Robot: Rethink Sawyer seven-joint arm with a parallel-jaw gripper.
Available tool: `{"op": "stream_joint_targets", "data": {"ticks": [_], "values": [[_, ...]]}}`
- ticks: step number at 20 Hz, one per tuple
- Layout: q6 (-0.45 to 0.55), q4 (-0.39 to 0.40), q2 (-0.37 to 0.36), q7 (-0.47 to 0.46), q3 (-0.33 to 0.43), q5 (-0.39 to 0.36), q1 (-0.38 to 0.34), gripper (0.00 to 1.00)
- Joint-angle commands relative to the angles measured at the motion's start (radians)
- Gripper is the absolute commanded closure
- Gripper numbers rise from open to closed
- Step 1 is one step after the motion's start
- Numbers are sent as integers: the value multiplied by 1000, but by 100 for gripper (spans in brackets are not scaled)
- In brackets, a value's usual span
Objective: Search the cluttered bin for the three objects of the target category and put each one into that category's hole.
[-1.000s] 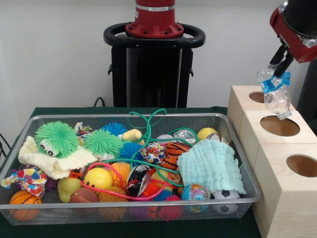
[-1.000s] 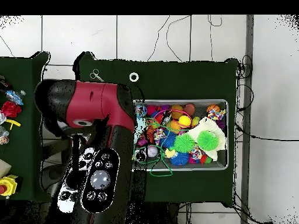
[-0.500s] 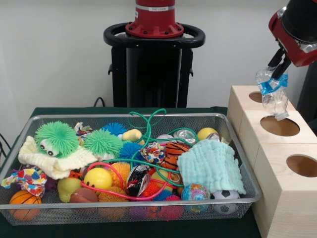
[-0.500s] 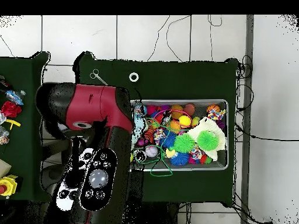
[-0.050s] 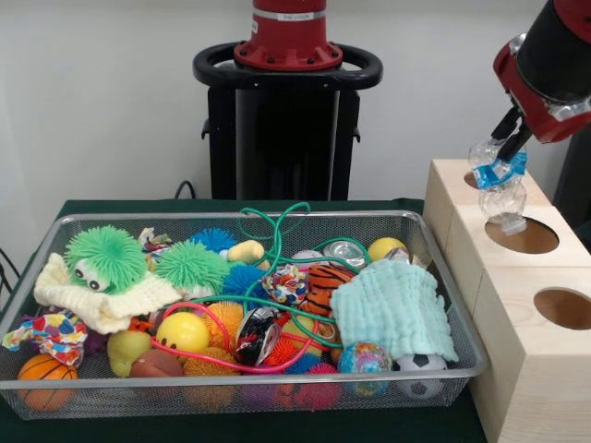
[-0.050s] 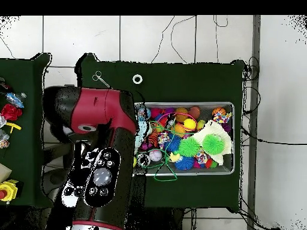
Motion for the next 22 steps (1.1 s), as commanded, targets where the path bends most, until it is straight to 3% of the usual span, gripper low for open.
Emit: {"op": "stream_joint_targets", "data": {"ticks": [1,12,22], "values": [[-104,103,83,191,14,-33,2,100],[-112,35,147,262,20,19,0,100],[-121,-11,165,299,43,123,-9,100]]}}
